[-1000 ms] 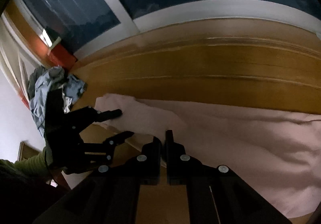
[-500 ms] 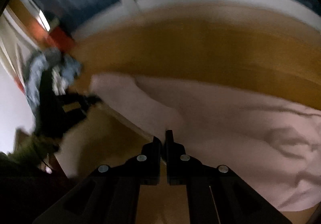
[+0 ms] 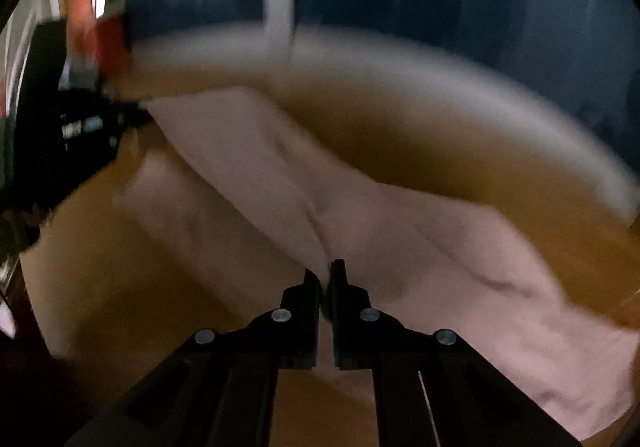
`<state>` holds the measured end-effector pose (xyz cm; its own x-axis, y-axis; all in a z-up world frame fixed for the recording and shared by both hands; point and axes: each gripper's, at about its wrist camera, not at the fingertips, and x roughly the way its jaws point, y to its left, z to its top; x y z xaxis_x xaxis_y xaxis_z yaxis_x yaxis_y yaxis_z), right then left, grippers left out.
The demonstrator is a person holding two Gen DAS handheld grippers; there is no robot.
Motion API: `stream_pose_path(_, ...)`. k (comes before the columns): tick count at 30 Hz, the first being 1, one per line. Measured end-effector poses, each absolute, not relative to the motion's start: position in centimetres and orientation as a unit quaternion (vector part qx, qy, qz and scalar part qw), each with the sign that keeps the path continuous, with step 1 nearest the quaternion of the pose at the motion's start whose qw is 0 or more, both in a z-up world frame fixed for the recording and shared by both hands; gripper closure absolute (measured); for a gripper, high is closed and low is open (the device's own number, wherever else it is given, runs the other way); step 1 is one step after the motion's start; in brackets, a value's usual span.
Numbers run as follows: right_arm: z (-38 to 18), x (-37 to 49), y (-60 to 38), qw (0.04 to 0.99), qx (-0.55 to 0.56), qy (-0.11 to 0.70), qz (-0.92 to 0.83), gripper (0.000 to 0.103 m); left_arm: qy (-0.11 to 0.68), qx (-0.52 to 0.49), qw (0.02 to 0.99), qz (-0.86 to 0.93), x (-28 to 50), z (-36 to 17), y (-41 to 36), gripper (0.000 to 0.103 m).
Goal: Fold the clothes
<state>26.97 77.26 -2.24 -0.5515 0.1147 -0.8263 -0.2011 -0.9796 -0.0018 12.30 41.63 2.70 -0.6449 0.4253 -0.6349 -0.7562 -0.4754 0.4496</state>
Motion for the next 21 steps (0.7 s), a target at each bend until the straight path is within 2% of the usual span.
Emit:
stream_pose_path(2,-6.0,26.4,76.6,0.078,-0.505,0.066,0.857,0.097,0.394,-0.256,0.343,0.814,12.2,-0.8,40.6,0.098)
stream_pose_path(6,-7.2,26.7,76.3,0.075,-0.510,0.083,0.853,0.096,0.418,-0.286,0.322,0.800,13.0,-3.9,38.4,0.097)
stream_pose_path(9,-7.1,26.5,76.4,0.071,-0.517,0.088,0.848,0.095,0.402,-0.318,0.312,0.800,13.0,-4.5,36.7,0.095)
stream_pose_path(11,-6.9,26.2,76.2,0.073,-0.522,0.085,0.845,0.095,0.392,-0.325,0.305,0.805,12.9,-4.4,35.7,0.082)
stream_pose_path(13,-7.0,26.2,75.9,0.072,-0.527,0.083,0.843,0.092,0.387,-0.328,0.294,0.810,12.4,-4.1,34.7,0.073)
stream_pose_path(15,-7.0,26.1,75.7,0.072,-0.535,0.080,0.838,0.090,0.381,-0.336,0.284,0.813,11.8,-3.7,33.6,0.072)
stream_pose_path(17,-6.6,26.0,75.4,0.067,-0.552,0.079,0.827,0.080,0.366,-0.359,0.278,0.812,11.0,-3.5,32.5,0.072)
stream_pose_path(21,-3.2,26.2,74.8,0.038,-0.562,0.103,0.820,0.078,0.323,-0.389,0.284,0.815,9.8,-2.7,30.7,0.072)
